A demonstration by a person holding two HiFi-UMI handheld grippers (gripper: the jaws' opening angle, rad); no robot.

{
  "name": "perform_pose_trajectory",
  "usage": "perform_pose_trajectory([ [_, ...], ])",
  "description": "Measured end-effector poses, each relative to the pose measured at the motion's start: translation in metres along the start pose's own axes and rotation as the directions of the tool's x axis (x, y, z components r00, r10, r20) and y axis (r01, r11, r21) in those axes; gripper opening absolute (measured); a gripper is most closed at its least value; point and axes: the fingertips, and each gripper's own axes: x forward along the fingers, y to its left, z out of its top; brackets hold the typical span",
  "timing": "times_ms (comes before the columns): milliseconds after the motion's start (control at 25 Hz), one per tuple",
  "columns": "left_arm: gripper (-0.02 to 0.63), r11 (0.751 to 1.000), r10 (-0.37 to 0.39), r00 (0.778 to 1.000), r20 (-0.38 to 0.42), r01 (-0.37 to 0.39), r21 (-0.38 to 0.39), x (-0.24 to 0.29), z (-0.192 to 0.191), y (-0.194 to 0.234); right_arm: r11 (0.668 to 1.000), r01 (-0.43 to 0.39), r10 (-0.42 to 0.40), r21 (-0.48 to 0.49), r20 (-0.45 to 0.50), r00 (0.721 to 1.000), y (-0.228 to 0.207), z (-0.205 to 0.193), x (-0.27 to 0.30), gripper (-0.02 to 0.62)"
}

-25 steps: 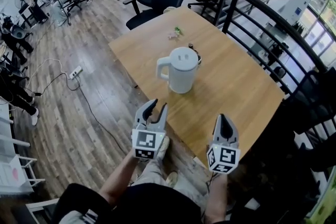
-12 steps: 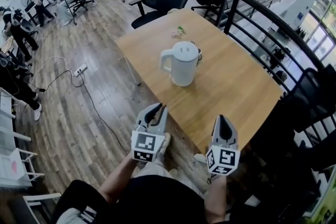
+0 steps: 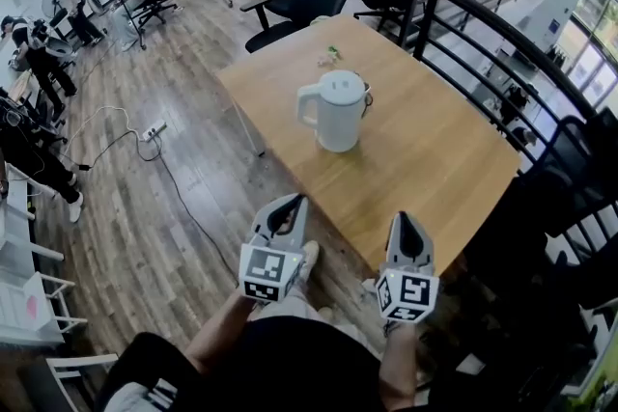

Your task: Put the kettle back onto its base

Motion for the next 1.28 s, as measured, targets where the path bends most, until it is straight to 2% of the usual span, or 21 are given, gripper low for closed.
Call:
perform_pose_trajectory([
  [1280, 0.003, 1.000, -0.010, 1.000, -0.009, 0.010, 0.000, 0.004, -0.009, 0.006, 1.000, -0.014, 0.014, -0.006, 0.013, 1.000, 0.011, 0.000, 0.012, -0.002],
])
